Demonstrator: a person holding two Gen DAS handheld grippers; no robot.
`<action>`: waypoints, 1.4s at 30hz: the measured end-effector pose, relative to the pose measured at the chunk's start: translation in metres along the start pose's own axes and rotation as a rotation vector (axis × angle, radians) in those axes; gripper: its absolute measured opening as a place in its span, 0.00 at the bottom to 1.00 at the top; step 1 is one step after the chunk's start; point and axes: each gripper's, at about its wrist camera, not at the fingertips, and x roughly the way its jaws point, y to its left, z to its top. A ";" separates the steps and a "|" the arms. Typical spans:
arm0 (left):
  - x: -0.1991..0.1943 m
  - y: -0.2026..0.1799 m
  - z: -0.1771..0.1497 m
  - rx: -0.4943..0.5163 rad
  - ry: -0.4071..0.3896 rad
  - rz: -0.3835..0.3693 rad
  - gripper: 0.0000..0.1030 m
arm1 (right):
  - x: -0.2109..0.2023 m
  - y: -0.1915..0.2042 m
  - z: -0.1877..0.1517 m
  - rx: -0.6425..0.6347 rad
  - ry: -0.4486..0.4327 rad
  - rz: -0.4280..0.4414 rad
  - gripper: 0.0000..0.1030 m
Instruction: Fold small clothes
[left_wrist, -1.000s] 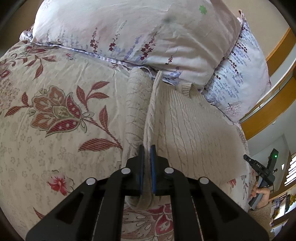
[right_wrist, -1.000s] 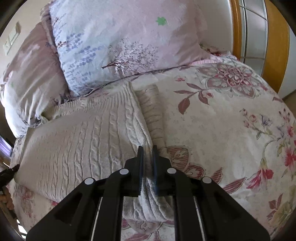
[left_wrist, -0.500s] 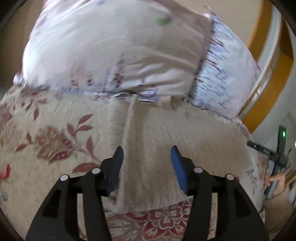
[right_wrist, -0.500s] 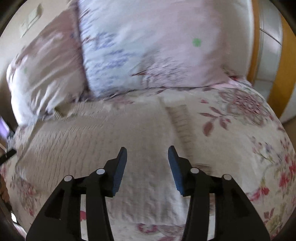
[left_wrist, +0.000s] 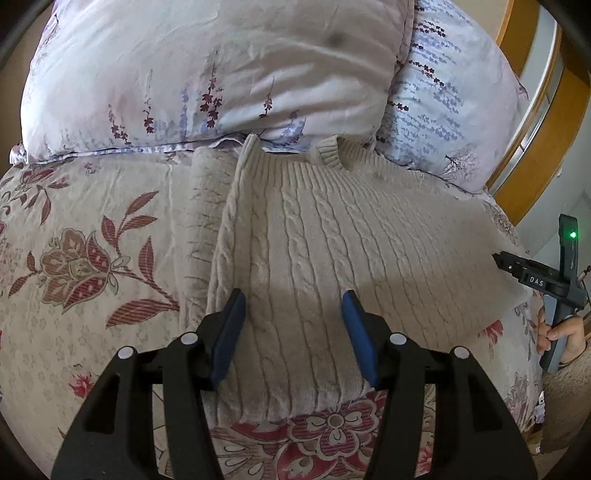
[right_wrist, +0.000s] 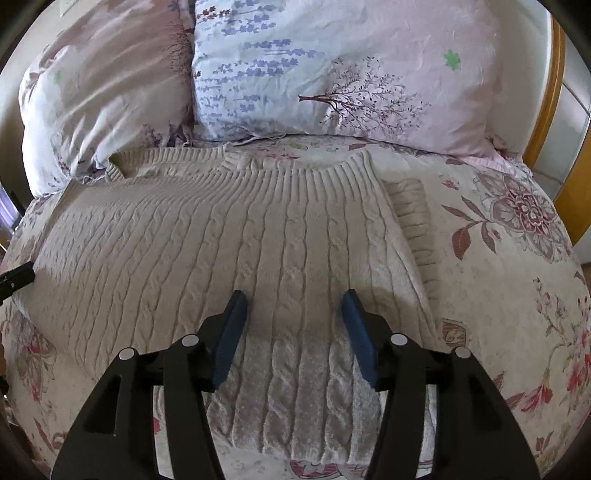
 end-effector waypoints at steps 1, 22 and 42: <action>-0.001 -0.001 -0.001 0.002 -0.002 0.001 0.53 | 0.000 0.000 0.000 0.000 0.001 0.001 0.55; 0.011 0.089 0.043 -0.473 0.049 -0.160 0.67 | 0.020 0.091 0.033 0.000 -0.001 -0.037 0.97; 0.038 0.074 0.057 -0.408 0.043 -0.149 0.72 | 0.042 0.107 0.023 -0.058 0.012 -0.028 0.99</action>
